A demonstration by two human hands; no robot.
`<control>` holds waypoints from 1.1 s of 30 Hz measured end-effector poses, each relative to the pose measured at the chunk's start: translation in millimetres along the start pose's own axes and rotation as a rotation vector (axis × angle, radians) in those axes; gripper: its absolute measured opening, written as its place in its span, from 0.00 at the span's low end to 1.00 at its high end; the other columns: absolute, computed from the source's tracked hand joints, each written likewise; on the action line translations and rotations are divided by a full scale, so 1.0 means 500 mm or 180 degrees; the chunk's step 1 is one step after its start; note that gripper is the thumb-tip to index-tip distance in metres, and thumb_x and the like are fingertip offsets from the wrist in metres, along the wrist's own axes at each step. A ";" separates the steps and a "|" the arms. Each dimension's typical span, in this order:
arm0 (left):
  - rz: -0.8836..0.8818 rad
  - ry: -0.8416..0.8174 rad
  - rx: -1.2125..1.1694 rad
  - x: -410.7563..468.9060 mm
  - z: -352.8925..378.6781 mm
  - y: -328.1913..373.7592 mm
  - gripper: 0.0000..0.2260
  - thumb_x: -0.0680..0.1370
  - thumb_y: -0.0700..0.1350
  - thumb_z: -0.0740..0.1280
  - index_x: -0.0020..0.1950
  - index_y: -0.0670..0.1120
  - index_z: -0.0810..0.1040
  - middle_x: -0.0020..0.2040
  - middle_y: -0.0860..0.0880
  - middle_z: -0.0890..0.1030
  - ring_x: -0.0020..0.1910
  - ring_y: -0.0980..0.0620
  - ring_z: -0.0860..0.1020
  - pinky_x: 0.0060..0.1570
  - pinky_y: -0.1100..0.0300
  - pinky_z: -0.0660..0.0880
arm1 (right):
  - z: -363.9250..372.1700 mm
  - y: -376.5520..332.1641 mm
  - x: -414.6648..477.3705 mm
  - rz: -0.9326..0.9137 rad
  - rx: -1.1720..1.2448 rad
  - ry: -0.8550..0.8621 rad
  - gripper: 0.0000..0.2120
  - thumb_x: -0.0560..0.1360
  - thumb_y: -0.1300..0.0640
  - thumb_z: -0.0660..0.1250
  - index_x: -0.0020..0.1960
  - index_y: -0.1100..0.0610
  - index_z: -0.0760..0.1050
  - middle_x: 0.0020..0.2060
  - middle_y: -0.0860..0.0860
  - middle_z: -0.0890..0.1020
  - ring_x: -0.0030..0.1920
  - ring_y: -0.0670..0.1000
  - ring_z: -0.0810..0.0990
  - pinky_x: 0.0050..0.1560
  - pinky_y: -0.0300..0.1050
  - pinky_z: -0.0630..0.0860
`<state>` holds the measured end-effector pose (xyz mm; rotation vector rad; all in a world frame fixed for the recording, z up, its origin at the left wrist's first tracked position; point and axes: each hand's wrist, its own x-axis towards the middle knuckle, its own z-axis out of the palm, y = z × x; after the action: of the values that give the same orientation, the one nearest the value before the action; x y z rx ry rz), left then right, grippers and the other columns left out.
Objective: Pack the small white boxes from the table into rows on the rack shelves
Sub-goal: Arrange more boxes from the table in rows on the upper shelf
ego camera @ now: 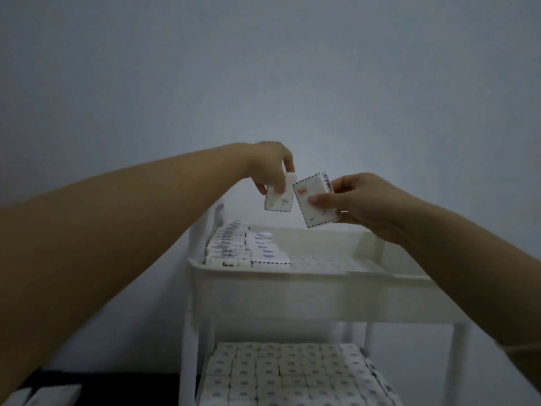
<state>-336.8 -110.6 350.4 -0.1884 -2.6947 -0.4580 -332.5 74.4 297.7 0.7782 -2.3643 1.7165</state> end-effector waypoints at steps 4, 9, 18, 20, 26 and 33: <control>0.0024 -0.0466 0.0647 0.041 0.033 -0.011 0.14 0.75 0.36 0.70 0.57 0.44 0.71 0.54 0.44 0.75 0.46 0.45 0.81 0.39 0.57 0.82 | 0.004 0.011 0.071 0.0039 -0.0215 0.0177 0.05 0.72 0.63 0.73 0.43 0.59 0.77 0.43 0.55 0.84 0.41 0.48 0.83 0.38 0.39 0.80; 0.0067 -0.0632 0.1221 0.071 0.067 -0.050 0.15 0.75 0.39 0.70 0.58 0.45 0.69 0.51 0.47 0.74 0.41 0.50 0.79 0.38 0.59 0.81 | 0.039 0.016 0.147 0.0004 -0.0186 0.0193 0.05 0.75 0.57 0.67 0.45 0.58 0.72 0.44 0.57 0.80 0.41 0.52 0.83 0.42 0.43 0.82; -0.0378 -0.1621 0.1100 0.079 0.092 -0.089 0.18 0.74 0.38 0.71 0.64 0.46 0.76 0.47 0.49 0.80 0.46 0.53 0.80 0.53 0.55 0.80 | 0.108 0.029 0.226 0.0790 -0.0682 -0.0398 0.19 0.77 0.39 0.58 0.47 0.56 0.70 0.38 0.53 0.74 0.34 0.51 0.69 0.37 0.44 0.69; -0.0421 -0.1673 0.1113 0.081 0.095 -0.086 0.17 0.75 0.38 0.70 0.64 0.46 0.77 0.48 0.49 0.79 0.45 0.54 0.79 0.56 0.54 0.79 | 0.114 0.041 0.235 0.0879 -0.0493 -0.0315 0.12 0.78 0.48 0.54 0.45 0.57 0.68 0.36 0.54 0.72 0.34 0.51 0.69 0.40 0.46 0.70; -0.0555 -0.1562 0.0945 0.070 0.081 -0.081 0.12 0.77 0.40 0.67 0.59 0.44 0.81 0.47 0.50 0.83 0.47 0.53 0.82 0.51 0.56 0.80 | 0.128 0.089 0.243 0.0443 -0.0920 -0.0011 0.07 0.75 0.58 0.71 0.43 0.57 0.72 0.42 0.55 0.79 0.40 0.51 0.78 0.40 0.43 0.74; -0.0587 -0.1329 0.0732 0.058 0.067 -0.080 0.06 0.77 0.39 0.69 0.50 0.39 0.84 0.45 0.46 0.86 0.42 0.54 0.84 0.43 0.61 0.81 | 0.149 0.098 0.231 0.0564 -0.1067 -0.1105 0.11 0.74 0.62 0.71 0.54 0.56 0.75 0.45 0.52 0.84 0.47 0.50 0.83 0.52 0.46 0.80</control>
<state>-383.1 -134.6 321.6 0.0364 -3.1634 -0.1682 -439.9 -21.4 274.1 0.8886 -2.9282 1.2614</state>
